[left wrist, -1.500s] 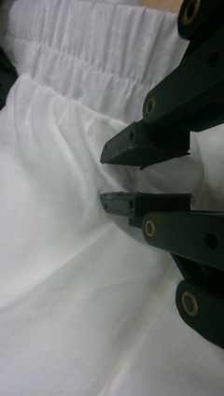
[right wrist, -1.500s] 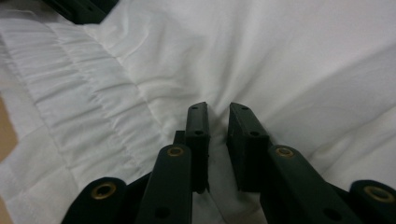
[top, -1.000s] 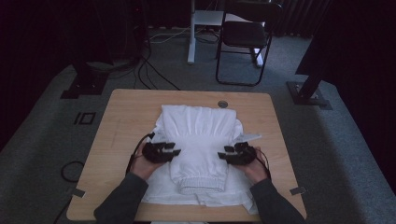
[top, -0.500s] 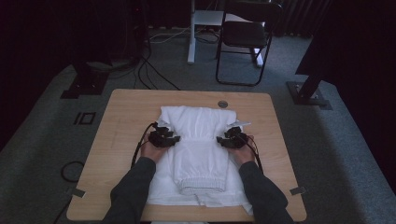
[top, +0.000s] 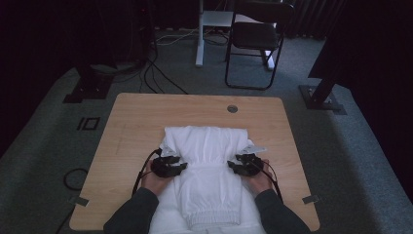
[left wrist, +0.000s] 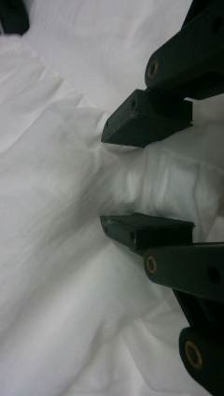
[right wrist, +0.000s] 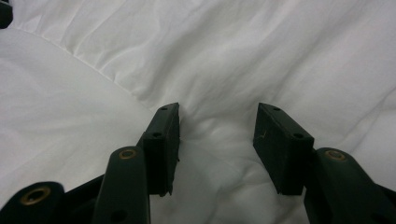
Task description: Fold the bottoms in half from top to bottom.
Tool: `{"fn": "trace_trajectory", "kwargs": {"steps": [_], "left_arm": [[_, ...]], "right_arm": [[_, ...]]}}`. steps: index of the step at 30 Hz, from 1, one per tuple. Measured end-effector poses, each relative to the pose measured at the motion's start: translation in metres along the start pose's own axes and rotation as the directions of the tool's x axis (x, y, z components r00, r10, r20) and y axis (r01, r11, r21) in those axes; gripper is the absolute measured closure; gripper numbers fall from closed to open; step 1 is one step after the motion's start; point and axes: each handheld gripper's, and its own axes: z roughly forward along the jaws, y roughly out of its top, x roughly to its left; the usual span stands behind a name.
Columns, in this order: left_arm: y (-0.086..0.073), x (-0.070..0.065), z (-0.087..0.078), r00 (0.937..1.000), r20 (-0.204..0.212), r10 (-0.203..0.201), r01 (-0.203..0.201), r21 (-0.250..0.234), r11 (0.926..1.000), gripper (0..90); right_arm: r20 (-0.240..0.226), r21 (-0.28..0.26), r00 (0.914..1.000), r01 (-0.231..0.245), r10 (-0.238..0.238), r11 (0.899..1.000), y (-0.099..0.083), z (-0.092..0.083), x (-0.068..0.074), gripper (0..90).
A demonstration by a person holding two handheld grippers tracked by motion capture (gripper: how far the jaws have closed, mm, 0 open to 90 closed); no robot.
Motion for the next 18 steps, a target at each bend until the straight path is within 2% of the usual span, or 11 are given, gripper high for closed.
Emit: {"fn": "trace_trajectory", "kwargs": {"steps": [3,5,6,8,9,11,12,13,14,16,18], "left_arm": [[0.017,0.011,-0.011,0.9985,-0.05,-0.02,0.018,-0.049,0.9986,48.7],[0.033,0.027,-0.018,0.9933,-0.101,-0.056,0.046,-0.102,0.9937,41.6],[0.041,0.036,-0.02,0.9882,-0.129,-0.083,0.067,-0.119,0.9906,37.9],[0.054,0.056,-0.019,0.9725,-0.185,-0.141,0.117,-0.138,0.9836,32.0],[0.059,0.066,-0.016,0.9662,-0.191,-0.173,0.148,-0.14,0.9791,28.9],[0.066,0.083,-0.004,0.9542,-0.223,-0.2,0.177,-0.121,0.9768,26.6],[0.068,0.087,0.001,0.9503,-0.24,-0.198,0.177,-0.104,0.9786,24.5],[0.068,0.092,0.008,0.9469,-0.243,-0.211,0.194,-0.092,0.9767,23.7],[0.067,0.096,0.015,0.9466,-0.228,-0.228,0.216,-0.077,0.9733,23.7],[0.065,0.099,0.027,0.9425,-0.228,-0.244,0.239,-0.05,0.9696,23.7],[0.063,0.099,0.034,0.9454,-0.22,-0.24,0.237,-0.039,0.9706,23.8]], "right_arm": [[-0.01,-0.008,0.9999,-0.002,0.002,1.0,-0.002,-0.001,-0.001,50.2],[-0.02,-0.01,0.9997,-0.016,0.016,1.0,-0.002,-0.001,-0.002,50.4],[-0.019,-0.013,0.9997,-0.016,0.015,1.0,-0.002,-0.001,-0.002,50.4],[-0.019,-0.017,0.9997,-0.016,0.015,1.0,-0.003,-0.001,-0.002,50.5],[-0.019,-0.018,0.9997,-0.017,0.016,1.0,-0.003,-0.001,-0.002,50.6],[-0.02,-0.024,0.9997,-0.017,0.017,1.0,-0.004,-0.001,-0.002,51.0],[-0.02,-0.029,0.9997,-0.015,0.014,0.999,-0.004,-0.001,-0.003,51.1],[-0.02,-0.031,0.9997,-0.015,0.014,0.999,-0.005,-0.001,-0.003,51.1],[-0.021,-0.031,0.9997,-0.015,0.014,0.999,-0.005,-0.001,-0.003,51.1],[-0.021,-0.031,0.9997,-0.015,0.015,0.999,-0.005,-0.001,-0.003,51.1],[-0.022,-0.032,0.9997,-0.015,0.015,0.999,-0.005,-0.001,-0.003,51.2]]}}
